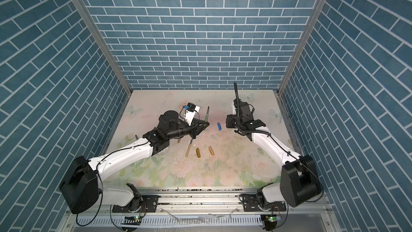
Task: Insert the pens into the pen caps
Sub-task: 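Lift the green cap with the right gripper and carry it toward the pen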
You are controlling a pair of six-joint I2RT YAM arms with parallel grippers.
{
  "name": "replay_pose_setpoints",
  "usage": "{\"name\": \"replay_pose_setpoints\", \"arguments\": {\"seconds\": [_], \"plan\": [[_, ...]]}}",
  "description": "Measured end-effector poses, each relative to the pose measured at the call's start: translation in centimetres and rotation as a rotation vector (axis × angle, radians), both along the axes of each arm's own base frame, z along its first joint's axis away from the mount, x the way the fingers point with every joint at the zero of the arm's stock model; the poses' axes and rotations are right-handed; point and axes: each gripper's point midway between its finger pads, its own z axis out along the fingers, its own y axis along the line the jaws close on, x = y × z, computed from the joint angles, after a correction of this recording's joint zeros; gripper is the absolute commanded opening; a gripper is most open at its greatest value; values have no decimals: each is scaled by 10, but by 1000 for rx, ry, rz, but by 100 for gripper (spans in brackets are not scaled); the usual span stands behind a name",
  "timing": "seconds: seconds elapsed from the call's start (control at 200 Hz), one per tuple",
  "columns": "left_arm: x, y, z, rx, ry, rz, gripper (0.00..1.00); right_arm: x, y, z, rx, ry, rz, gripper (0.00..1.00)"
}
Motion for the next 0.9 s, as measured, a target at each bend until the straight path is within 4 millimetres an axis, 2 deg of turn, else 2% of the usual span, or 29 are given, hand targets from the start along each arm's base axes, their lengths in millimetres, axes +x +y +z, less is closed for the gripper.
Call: {"name": "replay_pose_setpoints", "arguments": {"seconds": [0.165,0.375,0.51,0.645,0.9], "plan": [[4,2,-1,9,-15,25,0,-5,5,66,160,-166,-29,8],[5,2,-4,14,-11,28,0,-10,21,115,297,-256,-6,8],[6,1,-8,22,-3,27,0,-16,37,134,354,-289,29,8],[5,0,-14,34,10,23,0,-26,53,143,375,-311,68,8],[-1,-4,-18,41,21,2,0,-32,65,155,397,-335,98,8]]}}
